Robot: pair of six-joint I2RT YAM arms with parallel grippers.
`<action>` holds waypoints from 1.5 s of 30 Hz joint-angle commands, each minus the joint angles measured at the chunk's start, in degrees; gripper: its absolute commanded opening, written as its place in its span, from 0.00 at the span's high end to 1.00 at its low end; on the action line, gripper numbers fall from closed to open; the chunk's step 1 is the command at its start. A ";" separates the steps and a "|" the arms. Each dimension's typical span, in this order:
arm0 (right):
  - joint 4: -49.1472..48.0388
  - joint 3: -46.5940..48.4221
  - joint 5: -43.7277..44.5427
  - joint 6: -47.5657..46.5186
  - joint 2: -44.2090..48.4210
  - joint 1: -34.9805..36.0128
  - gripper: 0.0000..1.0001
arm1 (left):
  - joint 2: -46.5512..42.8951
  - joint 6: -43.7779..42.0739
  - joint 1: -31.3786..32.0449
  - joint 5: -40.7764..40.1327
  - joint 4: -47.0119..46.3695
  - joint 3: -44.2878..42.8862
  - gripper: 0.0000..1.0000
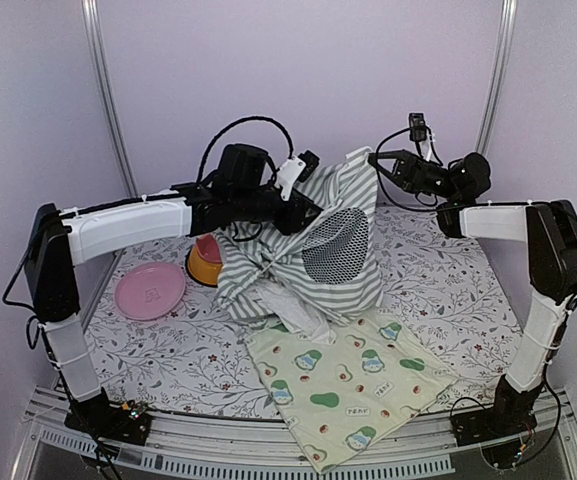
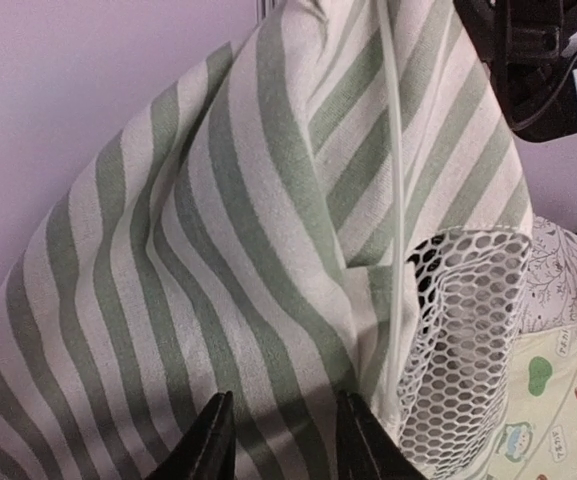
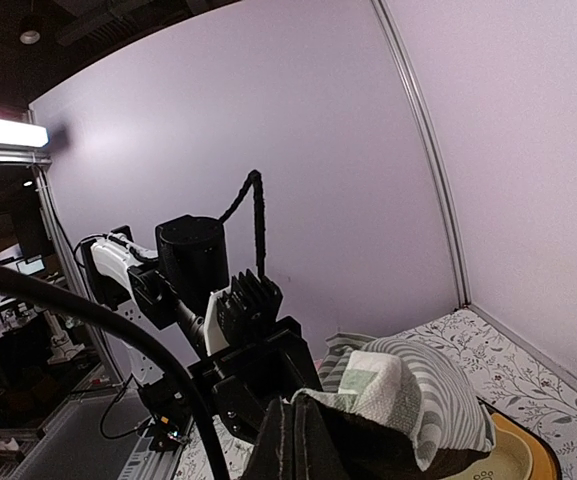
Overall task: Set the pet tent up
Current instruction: Pick up the tent pole from the tent.
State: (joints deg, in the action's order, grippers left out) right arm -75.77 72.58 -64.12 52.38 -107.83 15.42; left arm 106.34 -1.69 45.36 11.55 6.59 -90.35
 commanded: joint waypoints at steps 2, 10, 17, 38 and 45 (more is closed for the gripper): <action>7.65 -0.38 0.72 -7.89 3.74 0.44 1.00 | -5.61 -0.53 0.87 2.00 -2.46 2.88 0.58; 10.32 -0.02 0.64 -9.22 4.36 0.65 1.00 | -4.34 -2.00 1.24 7.76 1.21 -0.49 0.64; 14.42 -0.03 0.67 -12.93 5.79 1.28 1.00 | 0.77 -3.17 1.72 2.13 3.99 -5.72 0.71; 20.55 -2.54 4.33 -18.46 8.55 0.26 1.00 | -0.45 -3.42 1.74 -0.53 1.18 -2.93 1.00; 20.95 -2.79 9.29 -18.16 9.19 -1.62 1.00 | -5.11 -3.04 1.66 -0.65 -2.09 4.03 1.00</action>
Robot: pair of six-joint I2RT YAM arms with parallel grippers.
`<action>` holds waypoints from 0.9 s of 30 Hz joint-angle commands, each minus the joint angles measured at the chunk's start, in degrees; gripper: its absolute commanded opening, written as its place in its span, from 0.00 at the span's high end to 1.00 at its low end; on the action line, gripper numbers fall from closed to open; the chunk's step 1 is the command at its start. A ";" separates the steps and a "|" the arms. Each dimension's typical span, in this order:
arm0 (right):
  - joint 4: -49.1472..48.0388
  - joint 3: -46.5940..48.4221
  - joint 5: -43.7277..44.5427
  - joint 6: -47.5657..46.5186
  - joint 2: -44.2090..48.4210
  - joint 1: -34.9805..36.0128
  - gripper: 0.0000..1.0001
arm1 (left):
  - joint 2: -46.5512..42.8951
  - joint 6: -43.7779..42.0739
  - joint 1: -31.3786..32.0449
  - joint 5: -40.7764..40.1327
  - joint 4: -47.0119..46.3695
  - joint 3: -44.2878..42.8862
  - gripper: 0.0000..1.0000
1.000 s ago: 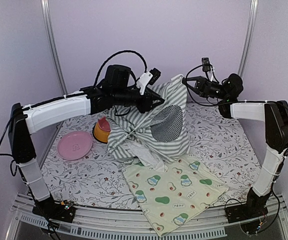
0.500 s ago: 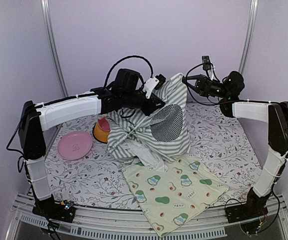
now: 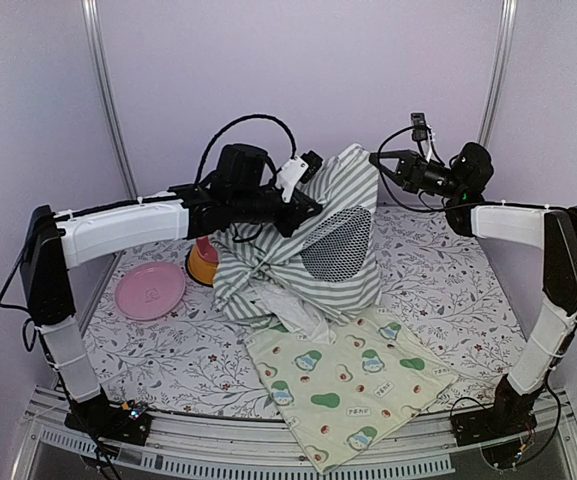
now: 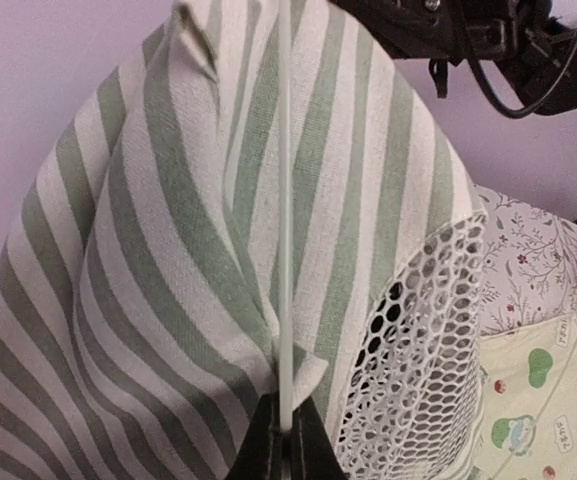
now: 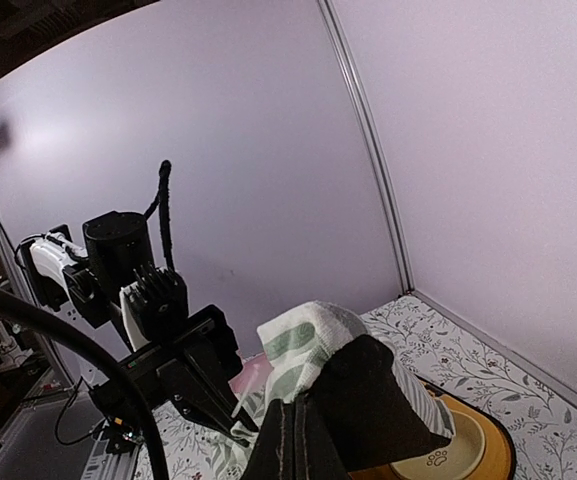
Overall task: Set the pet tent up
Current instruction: Pick up the tent pole from the tent.
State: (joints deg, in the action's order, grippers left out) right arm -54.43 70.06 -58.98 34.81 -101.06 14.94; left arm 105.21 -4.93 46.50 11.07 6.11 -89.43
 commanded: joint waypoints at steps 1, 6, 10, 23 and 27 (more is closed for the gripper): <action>-0.42 -0.28 4.69 -0.48 2.44 -1.14 1.00 | -4.50 0.33 0.52 -0.17 -2.04 3.72 1.00; 0.30 -2.04 6.25 -1.04 2.80 -1.38 1.00 | -5.67 1.06 0.44 -0.03 -3.58 5.66 1.00; -0.02 -2.86 7.49 -1.38 3.70 -1.58 1.00 | -5.12 2.09 -0.20 -0.24 -2.77 5.49 1.00; -1.82 -3.91 10.42 -1.93 6.22 -1.69 1.00 | -3.18 5.75 -1.80 -2.63 0.05 4.15 1.00; -1.99 -4.14 11.07 -2.11 6.75 -1.67 1.00 | -2.57 5.94 -2.16 -2.42 0.92 3.68 1.00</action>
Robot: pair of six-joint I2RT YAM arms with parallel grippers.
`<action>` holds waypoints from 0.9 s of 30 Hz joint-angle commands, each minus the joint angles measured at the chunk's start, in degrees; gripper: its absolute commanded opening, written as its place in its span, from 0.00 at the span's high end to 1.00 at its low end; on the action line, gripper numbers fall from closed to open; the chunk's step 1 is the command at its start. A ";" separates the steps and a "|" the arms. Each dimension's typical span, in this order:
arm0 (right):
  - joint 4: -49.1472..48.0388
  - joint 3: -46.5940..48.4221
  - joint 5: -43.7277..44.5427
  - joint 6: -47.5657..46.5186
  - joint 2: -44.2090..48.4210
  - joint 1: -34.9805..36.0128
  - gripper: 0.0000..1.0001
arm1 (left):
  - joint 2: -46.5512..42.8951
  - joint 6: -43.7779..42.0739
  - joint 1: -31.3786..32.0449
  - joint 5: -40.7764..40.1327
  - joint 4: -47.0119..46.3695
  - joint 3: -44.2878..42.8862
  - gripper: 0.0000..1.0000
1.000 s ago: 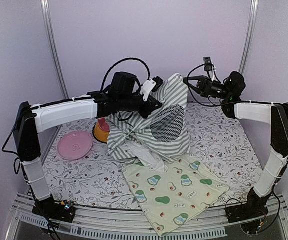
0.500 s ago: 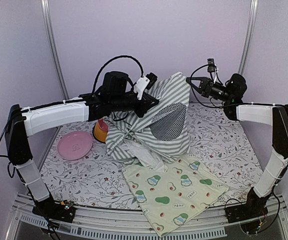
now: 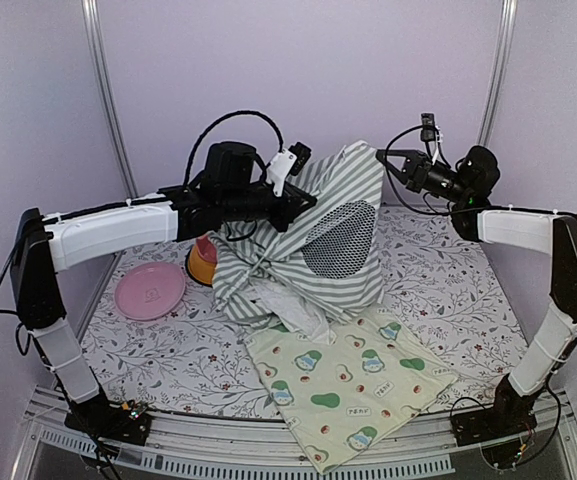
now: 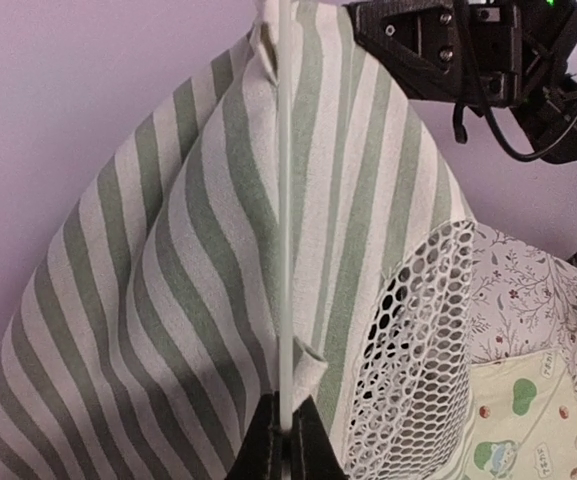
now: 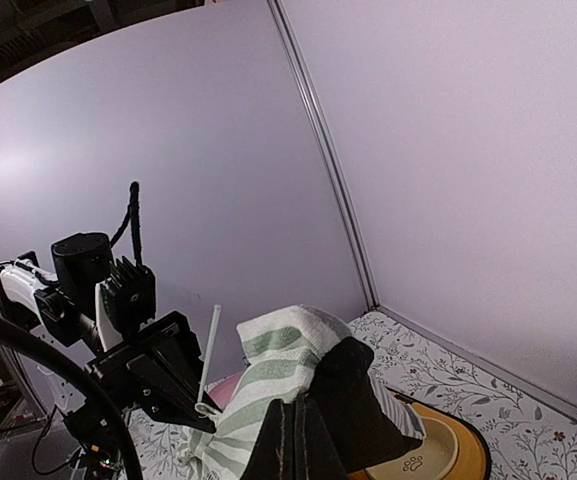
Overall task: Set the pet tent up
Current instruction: Pick up the tent pole from the tent, then place the tent at the corner of the board.
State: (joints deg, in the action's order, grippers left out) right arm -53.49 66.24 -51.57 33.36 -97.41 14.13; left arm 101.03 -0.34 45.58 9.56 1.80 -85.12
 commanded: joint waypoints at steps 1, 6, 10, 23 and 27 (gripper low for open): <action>-2.93 -0.37 3.90 -0.67 3.14 -0.86 1.00 | 1.77 1.40 -1.30 -0.90 5.37 -0.69 1.00; -2.95 0.48 4.78 -0.37 3.03 -0.94 1.00 | 2.18 1.59 -1.41 -0.67 5.65 -1.05 1.00; -2.76 1.08 5.91 -0.02 3.01 -1.01 1.00 | 2.59 1.67 -1.50 -0.77 6.00 -1.05 1.00; 21.72 1.53 8.28 -14.77 5.77 -0.53 0.52 | -0.97 -1.04 -0.88 3.93 5.30 0.55 1.00; 33.58 -1.42 18.99 -23.45 10.26 2.41 0.25 | -0.82 -1.02 -0.74 7.51 5.26 3.08 1.00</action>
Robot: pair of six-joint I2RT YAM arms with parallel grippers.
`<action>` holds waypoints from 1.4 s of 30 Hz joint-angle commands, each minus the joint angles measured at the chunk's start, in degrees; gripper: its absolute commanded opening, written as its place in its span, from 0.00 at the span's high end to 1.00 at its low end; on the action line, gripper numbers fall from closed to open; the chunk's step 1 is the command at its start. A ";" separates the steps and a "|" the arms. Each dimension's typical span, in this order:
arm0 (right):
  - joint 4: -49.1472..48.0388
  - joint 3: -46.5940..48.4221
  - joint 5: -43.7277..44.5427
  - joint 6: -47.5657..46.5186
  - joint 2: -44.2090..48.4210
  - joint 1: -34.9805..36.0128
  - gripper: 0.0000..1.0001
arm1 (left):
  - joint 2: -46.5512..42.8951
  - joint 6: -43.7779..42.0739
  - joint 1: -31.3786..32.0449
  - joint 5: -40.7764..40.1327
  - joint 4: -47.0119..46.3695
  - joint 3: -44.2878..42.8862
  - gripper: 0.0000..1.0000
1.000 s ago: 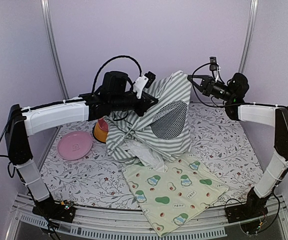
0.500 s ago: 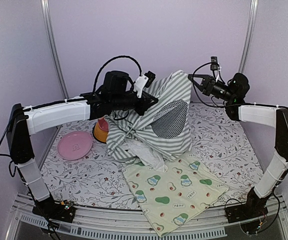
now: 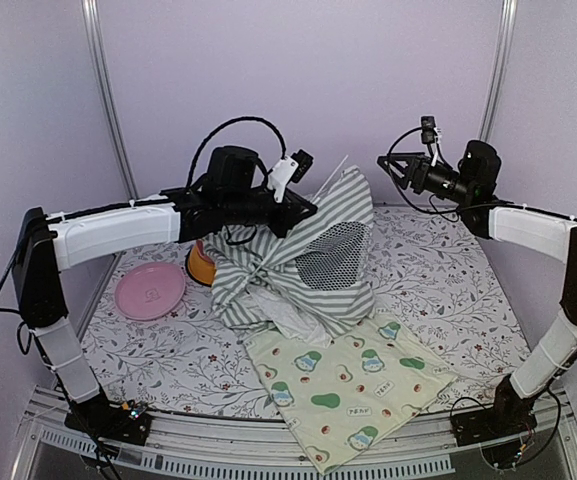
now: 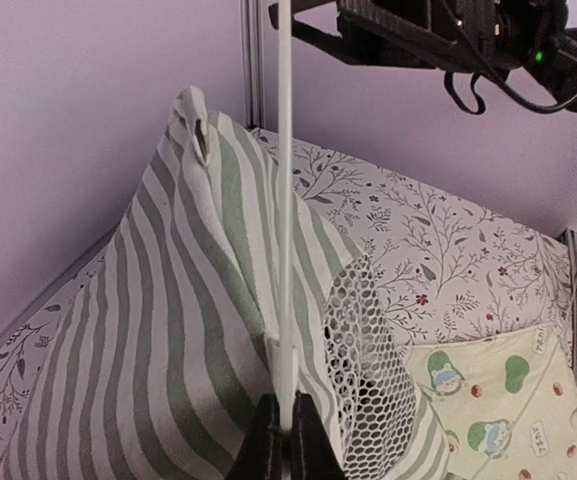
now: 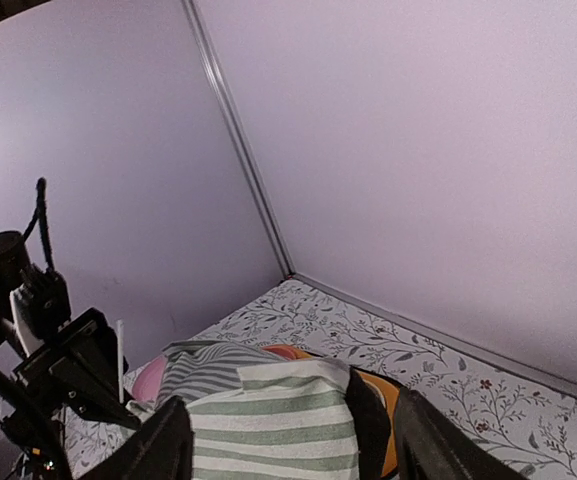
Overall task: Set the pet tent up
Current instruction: Place the tent at the corner of the board, then pick up the tent fabric from the tent.
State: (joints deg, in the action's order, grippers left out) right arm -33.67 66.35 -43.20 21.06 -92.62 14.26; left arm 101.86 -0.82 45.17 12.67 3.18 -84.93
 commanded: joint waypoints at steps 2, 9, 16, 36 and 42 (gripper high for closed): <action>14.68 -4.98 13.75 -11.71 7.04 3.26 0.01 | -1.21 -0.07 -0.17 5.86 3.95 4.26 1.00; 13.44 -4.93 13.93 -4.66 1.84 3.37 0.01 | -2.31 1.63 0.23 8.29 0.98 9.78 1.00; 11.63 -1.29 7.52 -0.73 -1.03 4.65 0.08 | -2.55 2.44 0.47 9.34 -0.48 11.10 1.00; 14.70 2.56 -0.24 -4.56 -5.13 4.73 0.96 | -2.90 1.37 0.51 6.32 1.73 10.34 1.00; 10.01 2.17 -0.54 -1.79 -2.95 3.86 1.00 | -1.68 2.77 0.00 3.58 3.78 9.50 1.00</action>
State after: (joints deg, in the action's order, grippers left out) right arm -18.94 67.88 -43.05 17.12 -98.98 18.83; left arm 100.82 -0.58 45.58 18.87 -1.52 -75.29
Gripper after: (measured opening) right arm 0.033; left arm 0.030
